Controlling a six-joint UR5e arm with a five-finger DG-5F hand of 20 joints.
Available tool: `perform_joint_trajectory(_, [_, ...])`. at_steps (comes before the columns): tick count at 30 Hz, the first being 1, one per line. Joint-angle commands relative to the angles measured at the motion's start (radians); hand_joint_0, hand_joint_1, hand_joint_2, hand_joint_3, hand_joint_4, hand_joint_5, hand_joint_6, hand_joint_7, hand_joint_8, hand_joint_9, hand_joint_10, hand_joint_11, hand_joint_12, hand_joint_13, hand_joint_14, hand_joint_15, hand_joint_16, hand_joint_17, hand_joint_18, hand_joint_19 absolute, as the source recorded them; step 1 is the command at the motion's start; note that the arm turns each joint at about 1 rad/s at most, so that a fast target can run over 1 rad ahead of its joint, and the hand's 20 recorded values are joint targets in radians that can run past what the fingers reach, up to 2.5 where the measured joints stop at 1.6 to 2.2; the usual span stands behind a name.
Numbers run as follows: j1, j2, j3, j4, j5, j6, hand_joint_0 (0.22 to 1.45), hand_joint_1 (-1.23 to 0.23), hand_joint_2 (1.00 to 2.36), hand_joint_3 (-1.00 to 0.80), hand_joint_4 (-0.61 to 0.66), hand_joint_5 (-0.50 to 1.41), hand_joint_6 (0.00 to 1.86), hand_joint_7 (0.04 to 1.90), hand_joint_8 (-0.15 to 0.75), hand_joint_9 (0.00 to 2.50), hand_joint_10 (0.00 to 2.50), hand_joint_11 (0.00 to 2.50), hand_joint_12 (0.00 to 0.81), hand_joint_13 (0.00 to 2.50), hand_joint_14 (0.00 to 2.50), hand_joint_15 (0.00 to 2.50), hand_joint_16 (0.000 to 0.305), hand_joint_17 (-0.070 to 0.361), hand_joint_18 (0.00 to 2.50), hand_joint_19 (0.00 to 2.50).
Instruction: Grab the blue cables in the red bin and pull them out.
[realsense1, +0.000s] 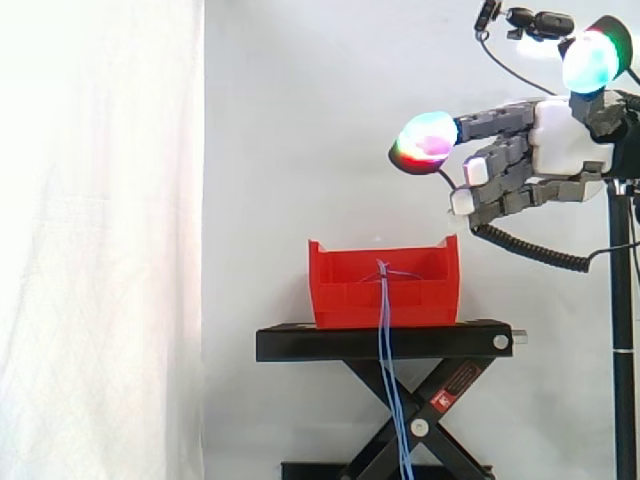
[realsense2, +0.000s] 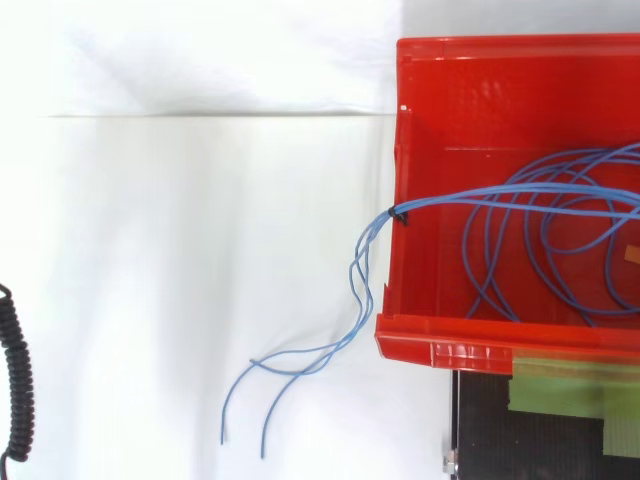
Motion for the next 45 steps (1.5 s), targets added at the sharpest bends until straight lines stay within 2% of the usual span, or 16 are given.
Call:
perform_joint_trajectory(1, [0.005, 0.0, 0.0, 0.003, 0.006, -0.235, 0.72, -0.8, 1.0, -1.0, 0.17, 0.49, 0.01, 0.18, 0.225, 0.76, 0.01, 0.24, 0.334, 0.57, 0.01, 0.18, 0.046, 0.103, 0.32, 0.14])
perform_joint_trajectory(12, [0.006, 0.001, -0.002, 0.011, 0.01, -0.462, 0.7, -0.82, 1.0, -1.0, 0.16, 0.69, 0.01, 0.3, 0.224, 0.75, 0.01, 0.24, 0.341, 0.51, 0.01, 0.18, 0.049, 0.111, 0.27, 0.16])
perform_joint_trajectory(15, [0.006, -0.002, 0.0, 0.029, 0.01, -0.589, 0.69, -0.85, 1.0, -1.0, 0.17, 0.69, 0.01, 0.31, 0.226, 0.74, 0.01, 0.23, 0.345, 0.51, 0.01, 0.18, 0.05, 0.113, 0.27, 0.17])
perform_joint_trajectory(16, [0.008, 0.0, 0.0, 0.08, 0.01, -0.731, 0.68, -0.88, 1.0, -1.0, 0.17, 0.69, 0.01, 0.31, 0.229, 0.72, 0.01, 0.24, 0.347, 0.5, 0.01, 0.18, 0.051, 0.114, 0.27, 0.19])
perform_joint_trajectory(18, [0.01, -0.002, 0.0, 0.149, 0.012, -0.902, 0.67, -0.91, 1.0, -1.0, 0.17, 0.68, 0.01, 0.31, 0.226, 0.71, 0.01, 0.23, 0.351, 0.49, 0.01, 0.18, 0.051, 0.116, 0.27, 0.19])
perform_joint_trajectory(21, [0.016, -0.003, 0.0, 0.198, 0.015, -1.088, 0.66, -0.95, 1.0, -1.0, 0.16, 0.65, 0.01, 0.32, 0.227, 0.69, 0.01, 0.26, 0.355, 0.49, 0.01, 0.2, 0.053, 0.12, 0.28, 0.21])
perform_joint_trajectory(27, [0.026, -0.005, 0.0, 0.215, 0.023, -1.247, 0.65, -1.0, 1.0, -1.0, 0.16, 0.59, 0.01, 0.32, 0.225, 0.75, 0.02, 0.6, 0.366, 0.67, 0.02, 0.52, 0.054, 0.12, 0.48, 0.44])
perform_joint_trajectory(29, [0.028, -0.003, 0.0, 0.269, 0.023, -1.335, 0.66, -1.01, 1.0, -1.0, 0.15, 0.57, 0.01, 0.32, 0.233, 0.77, 0.02, 0.77, 0.383, 0.78, 0.02, 0.77, 0.052, 0.116, 0.56, 0.61])
perform_joint_trajectory(30, [0.028, -0.003, 0.0, 0.269, 0.023, -1.335, 0.66, -1.01, 1.0, -1.0, 0.15, 0.57, 0.01, 0.32, 0.239, 0.78, 0.02, 0.8, 0.391, 0.81, 0.02, 0.81, 0.052, 0.116, 0.57, 0.62])
perform_joint_trajectory(31, [0.028, -0.005, -0.002, 0.327, 0.02, -1.416, 0.66, -1.02, 1.0, -1.0, 0.15, 0.57, 0.01, 0.32, 0.24, 0.8, 0.02, 0.88, 0.392, 0.82, 0.03, 0.87, 0.051, 0.115, 0.59, 0.67])
perform_joint_trajectory(33, [0.033, -0.006, 0.0, 0.376, 0.02, -1.511, 0.66, -1.01, 1.0, -1.0, 0.16, 0.56, 0.01, 0.32, 0.251, 0.81, 0.02, 0.97, 0.392, 0.87, 0.03, 1.0, 0.051, 0.115, 0.62, 0.76])
perform_joint_trajectory(36, [0.039, -0.038, 0.0, 0.374, 0.013, -1.573, 0.66, -1.01, 1.0, -1.0, 0.16, 0.55, 0.01, 0.33, 0.258, 0.83, 0.02, 1.09, 0.39, 0.94, 0.02, 1.2, 0.051, 0.116, 0.69, 0.94])
perform_joint_trajectory(40, [0.042, -0.094, 0.0, 0.376, 0.012, -1.583, 0.66, -1.02, 1.0, -1.0, 0.16, 0.56, 0.01, 0.33, 0.268, 0.87, 0.0, 1.51, 0.377, 1.0, 0.08, 1.51, 0.051, 0.114, 0.74, 1.12])
perform_joint_trajectory(41, [0.042, -0.106, 0.0, 0.382, 0.01, -1.585, 0.66, -1.02, 1.0, -1.0, 0.15, 0.56, 0.01, 0.33, 0.272, 0.81, 0.36, 1.49, 0.367, 0.93, 0.39, 1.42, 0.05, 0.112, 0.74, 1.16])
perform_joint_trajectory(43, [0.043, -0.111, 0.0, 0.399, 0.009, -1.586, 0.65, -1.03, 1.0, -1.0, 0.15, 0.55, 0.01, 0.33, 0.261, 0.73, 0.82, 1.36, 0.364, 0.87, 0.65, 1.35, 0.049, 0.11, 0.75, 1.22])
perform_joint_trajectory(45, [0.045, -0.111, 0.0, 0.401, 0.001, -1.597, 0.65, -1.03, 1.0, -1.0, 0.14, 0.54, 0.01, 0.33, 0.264, 0.66, 1.12, 1.3, 0.37, 0.81, 0.92, 1.25, 0.048, 0.109, 0.74, 1.24])
